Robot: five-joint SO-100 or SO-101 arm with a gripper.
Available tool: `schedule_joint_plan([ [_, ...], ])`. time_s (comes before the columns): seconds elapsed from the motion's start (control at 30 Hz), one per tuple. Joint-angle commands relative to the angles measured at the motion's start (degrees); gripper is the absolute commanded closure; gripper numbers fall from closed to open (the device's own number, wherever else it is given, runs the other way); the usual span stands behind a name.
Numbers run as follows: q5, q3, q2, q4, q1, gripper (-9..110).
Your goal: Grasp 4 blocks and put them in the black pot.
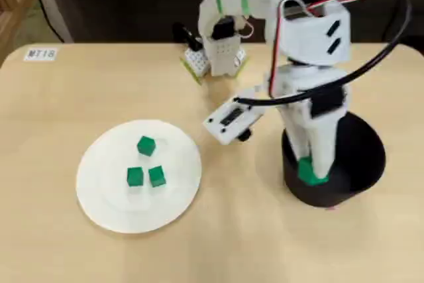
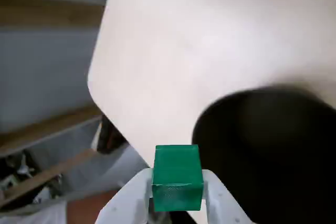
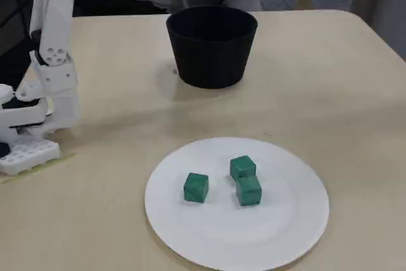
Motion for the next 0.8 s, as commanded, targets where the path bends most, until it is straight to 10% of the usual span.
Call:
schedule_joint_plan([
  [0.0, 1.1, 5.2, 6.2, 0.3, -4.0, 104],
  [0.33, 4.4, 52.1, 28.6, -28.8, -8.6, 104],
  [0.77, 3.3, 56.6, 25.4, -31.8, -5.0, 90],
])
